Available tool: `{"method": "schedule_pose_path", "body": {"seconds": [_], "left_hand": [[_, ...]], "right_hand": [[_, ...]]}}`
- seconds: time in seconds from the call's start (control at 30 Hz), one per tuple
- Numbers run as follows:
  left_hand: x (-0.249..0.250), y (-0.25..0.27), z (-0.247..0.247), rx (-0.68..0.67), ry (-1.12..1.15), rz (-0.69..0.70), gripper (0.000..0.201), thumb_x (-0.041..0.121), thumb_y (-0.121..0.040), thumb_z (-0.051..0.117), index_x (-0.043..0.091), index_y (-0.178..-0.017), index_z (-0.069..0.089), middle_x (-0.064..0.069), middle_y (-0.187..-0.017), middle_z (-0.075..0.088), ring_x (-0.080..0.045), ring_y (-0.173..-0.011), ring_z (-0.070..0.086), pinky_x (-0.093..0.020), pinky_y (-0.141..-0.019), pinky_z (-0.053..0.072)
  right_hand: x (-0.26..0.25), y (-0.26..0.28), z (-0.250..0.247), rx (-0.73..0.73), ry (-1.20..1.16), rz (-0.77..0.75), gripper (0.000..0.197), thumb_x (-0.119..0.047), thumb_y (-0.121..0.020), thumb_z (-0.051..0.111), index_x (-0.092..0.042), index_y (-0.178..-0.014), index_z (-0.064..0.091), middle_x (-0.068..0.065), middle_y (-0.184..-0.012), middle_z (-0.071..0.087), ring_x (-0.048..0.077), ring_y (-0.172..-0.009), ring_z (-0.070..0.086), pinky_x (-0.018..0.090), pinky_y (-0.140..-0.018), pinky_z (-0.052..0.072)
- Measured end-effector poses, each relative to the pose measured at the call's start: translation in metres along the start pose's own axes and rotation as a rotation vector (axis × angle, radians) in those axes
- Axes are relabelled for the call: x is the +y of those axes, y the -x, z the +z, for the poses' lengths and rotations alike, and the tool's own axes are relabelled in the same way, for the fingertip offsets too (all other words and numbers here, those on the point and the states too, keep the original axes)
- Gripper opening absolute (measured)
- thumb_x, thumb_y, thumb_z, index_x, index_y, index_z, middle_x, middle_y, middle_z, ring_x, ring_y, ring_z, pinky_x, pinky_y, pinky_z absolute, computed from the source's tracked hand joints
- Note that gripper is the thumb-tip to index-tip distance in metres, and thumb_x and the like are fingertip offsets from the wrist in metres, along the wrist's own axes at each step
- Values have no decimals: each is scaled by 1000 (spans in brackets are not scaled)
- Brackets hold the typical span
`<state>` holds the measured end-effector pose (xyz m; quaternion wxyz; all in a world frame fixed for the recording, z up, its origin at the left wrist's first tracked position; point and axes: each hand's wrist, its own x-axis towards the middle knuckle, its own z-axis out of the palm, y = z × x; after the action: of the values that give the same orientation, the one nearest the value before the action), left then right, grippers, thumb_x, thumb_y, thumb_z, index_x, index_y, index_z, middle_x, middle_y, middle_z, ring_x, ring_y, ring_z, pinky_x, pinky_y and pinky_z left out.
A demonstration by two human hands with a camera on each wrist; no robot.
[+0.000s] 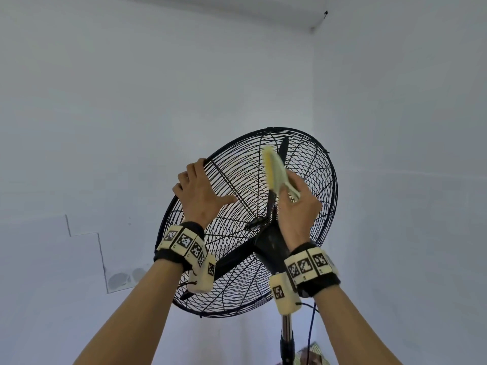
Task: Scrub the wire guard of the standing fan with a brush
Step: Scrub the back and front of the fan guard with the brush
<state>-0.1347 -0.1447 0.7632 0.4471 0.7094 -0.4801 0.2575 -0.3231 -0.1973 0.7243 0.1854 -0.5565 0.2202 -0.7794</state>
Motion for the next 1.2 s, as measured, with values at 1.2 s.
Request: {"method": "schedule_pose_path", "body": {"seconds": [1.2], "left_hand": [[-6, 1, -3, 7, 26, -16, 124, 62, -56, 94, 16, -152, 31, -10, -148, 41, -36, -135, 38, -56, -110, 31]], "right_hand": [[20, 48, 0, -295, 85, -67, 40, -5, -96, 68, -15, -134, 65, 4, -112, 76, 8, -62, 64, 10, -52, 48]]}}
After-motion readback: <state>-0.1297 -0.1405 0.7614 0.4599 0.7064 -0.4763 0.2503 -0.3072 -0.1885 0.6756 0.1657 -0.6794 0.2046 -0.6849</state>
